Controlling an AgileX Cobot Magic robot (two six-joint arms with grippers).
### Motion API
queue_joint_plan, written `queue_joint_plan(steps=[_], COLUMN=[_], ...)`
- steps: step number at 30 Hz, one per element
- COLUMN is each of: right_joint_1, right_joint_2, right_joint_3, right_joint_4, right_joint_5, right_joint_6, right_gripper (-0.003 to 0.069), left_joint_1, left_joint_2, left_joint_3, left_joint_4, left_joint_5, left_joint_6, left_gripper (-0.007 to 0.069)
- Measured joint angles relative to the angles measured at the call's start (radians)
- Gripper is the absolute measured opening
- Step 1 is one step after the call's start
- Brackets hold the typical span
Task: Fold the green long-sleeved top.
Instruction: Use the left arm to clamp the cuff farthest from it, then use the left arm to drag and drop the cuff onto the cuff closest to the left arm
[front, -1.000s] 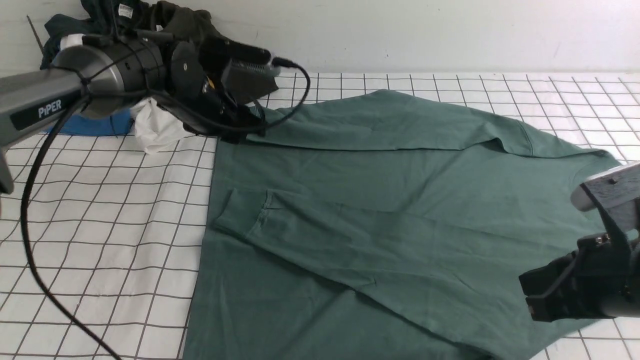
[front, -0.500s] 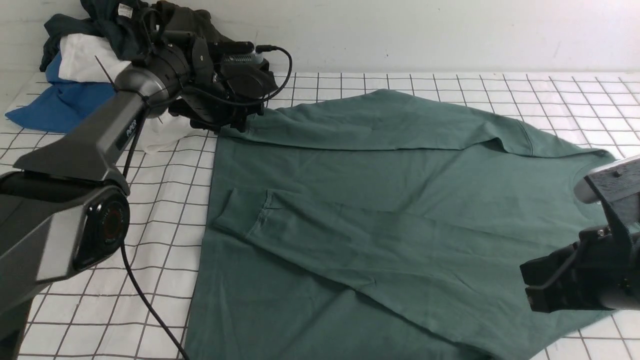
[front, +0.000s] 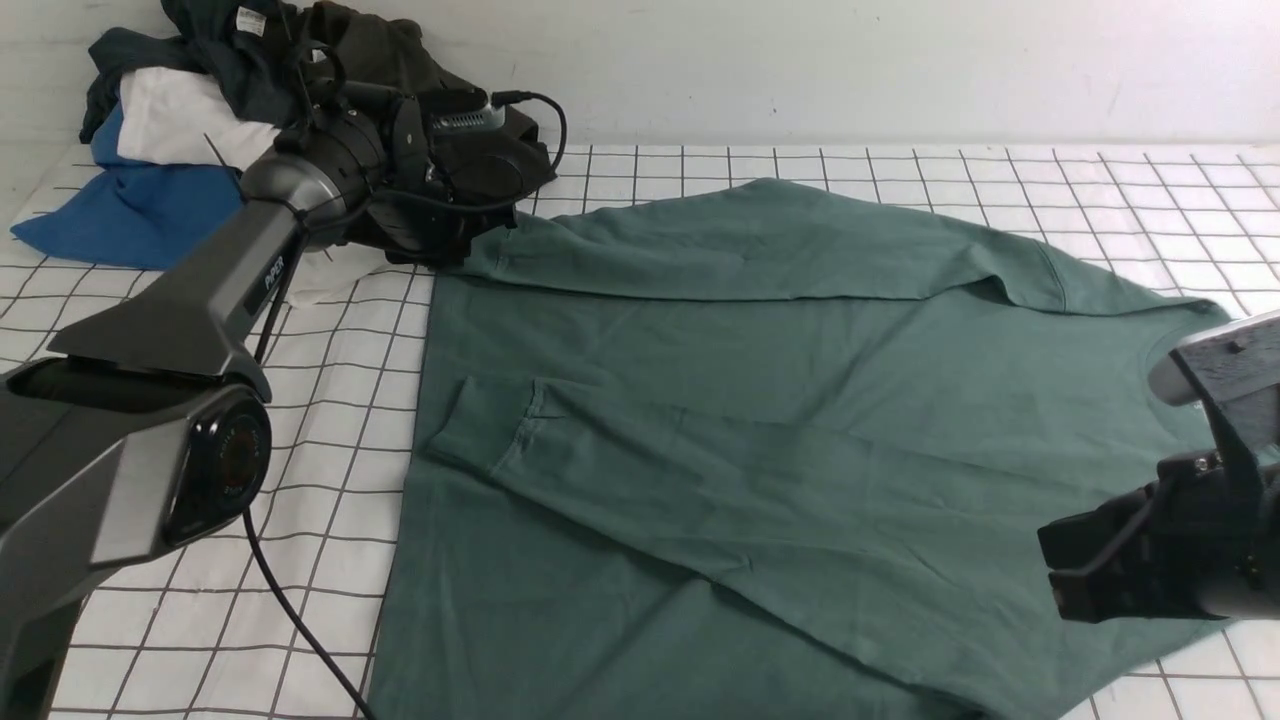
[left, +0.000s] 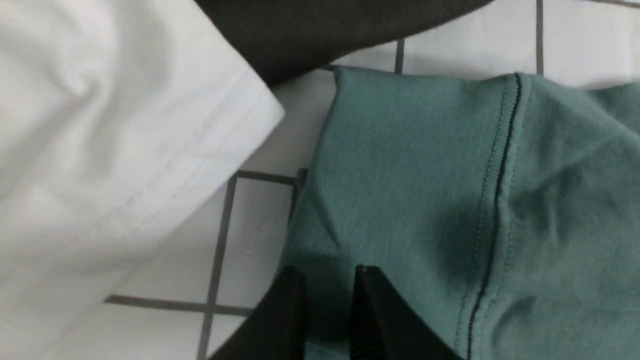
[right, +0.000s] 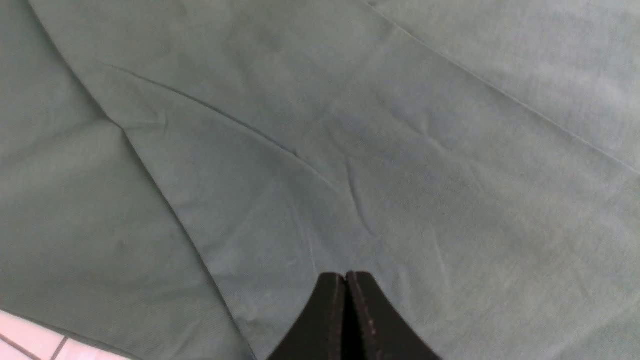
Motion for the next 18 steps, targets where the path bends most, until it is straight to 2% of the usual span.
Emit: queue_joint_plan(steps=[4,12,17,18], right_joint_1=[0.000,0.000,0.000,0.000], right_joint_2=[0.000,0.000,0.000,0.000], right_joint_3=[0.000,0.000,0.000,0.000], right_joint_4=[0.002,0.005,0.005,0.005], right_joint_5=[-0.001,-0.002,-0.002,-0.002], right_joint_6=[0.000,0.000,0.000,0.000], right_gripper=[-0.0006,-0.0006,-0.0006,-0.0006], left_joint_1=[0.002,0.003,0.002,0.001], left_joint_2=[0.002,-0.022,-0.080,-0.099], left_joint_3=[-0.004,-0.100,-0.208,-0.234], left_joint_4=[-0.032,-0.139,-0.194,-0.218], left_joint_5=[-0.014,0.044,0.173,0.257], left_joint_6=[0.020,0.134,0.203,0.228], left_gripper=[0.0004,-0.0008,-0.0008,-0.0008])
